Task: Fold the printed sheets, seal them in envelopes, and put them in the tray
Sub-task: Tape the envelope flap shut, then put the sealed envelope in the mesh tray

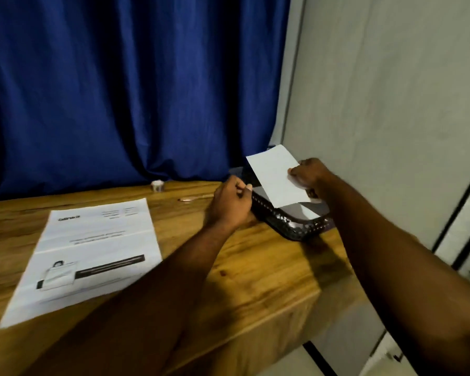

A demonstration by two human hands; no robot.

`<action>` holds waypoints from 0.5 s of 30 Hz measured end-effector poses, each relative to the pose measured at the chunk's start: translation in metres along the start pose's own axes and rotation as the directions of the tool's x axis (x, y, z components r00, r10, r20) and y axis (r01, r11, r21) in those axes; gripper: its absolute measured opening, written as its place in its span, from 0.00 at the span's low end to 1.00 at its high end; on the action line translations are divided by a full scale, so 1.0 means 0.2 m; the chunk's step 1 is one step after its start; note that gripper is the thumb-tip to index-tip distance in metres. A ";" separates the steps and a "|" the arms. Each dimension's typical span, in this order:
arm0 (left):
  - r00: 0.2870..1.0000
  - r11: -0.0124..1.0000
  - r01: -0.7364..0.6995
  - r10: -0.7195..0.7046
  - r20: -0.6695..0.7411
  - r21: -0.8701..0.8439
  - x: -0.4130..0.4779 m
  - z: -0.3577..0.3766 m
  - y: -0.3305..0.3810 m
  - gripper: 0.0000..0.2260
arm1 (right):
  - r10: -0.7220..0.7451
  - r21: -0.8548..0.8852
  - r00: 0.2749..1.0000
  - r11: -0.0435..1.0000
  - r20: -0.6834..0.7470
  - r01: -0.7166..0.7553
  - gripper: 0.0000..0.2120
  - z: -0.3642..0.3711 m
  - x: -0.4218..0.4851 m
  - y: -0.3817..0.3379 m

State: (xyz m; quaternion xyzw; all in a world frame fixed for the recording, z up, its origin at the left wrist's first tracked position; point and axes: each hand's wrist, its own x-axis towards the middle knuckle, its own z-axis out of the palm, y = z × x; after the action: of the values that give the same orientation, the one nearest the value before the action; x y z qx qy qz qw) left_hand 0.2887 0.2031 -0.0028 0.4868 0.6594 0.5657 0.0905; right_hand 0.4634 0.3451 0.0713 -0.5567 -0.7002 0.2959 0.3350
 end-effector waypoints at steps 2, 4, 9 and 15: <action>0.998 0.996 0.059 -0.060 0.007 0.060 -0.03 0.08 -0.03 0.07 | 0.025 -0.210 0.998 0.978 0.061 -0.012 0.17 -0.02 0.04 0.09; 0.992 0.988 0.125 -0.125 -0.008 0.091 -0.06 0.15 -0.05 0.05 | 0.042 -0.358 0.987 0.934 0.156 0.017 0.15 -0.05 0.06 0.16; 0.994 0.984 0.101 -0.106 0.030 0.149 -0.02 0.25 -0.11 0.04 | 0.071 -0.518 0.914 0.840 0.400 0.161 0.22 -0.06 0.12 0.23; 0.993 0.982 0.102 -0.110 0.040 0.159 0.04 0.29 -0.14 0.06 | 0.041 -0.494 0.897 0.846 0.439 0.203 0.24 0.00 0.19 0.27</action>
State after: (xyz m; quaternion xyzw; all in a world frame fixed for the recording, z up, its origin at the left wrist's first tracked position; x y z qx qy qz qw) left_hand 0.3083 0.2497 -0.0423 0.4702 0.7244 0.4946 0.0980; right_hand 0.4887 0.3935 0.0345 -0.5161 -0.8342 0.1936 0.0173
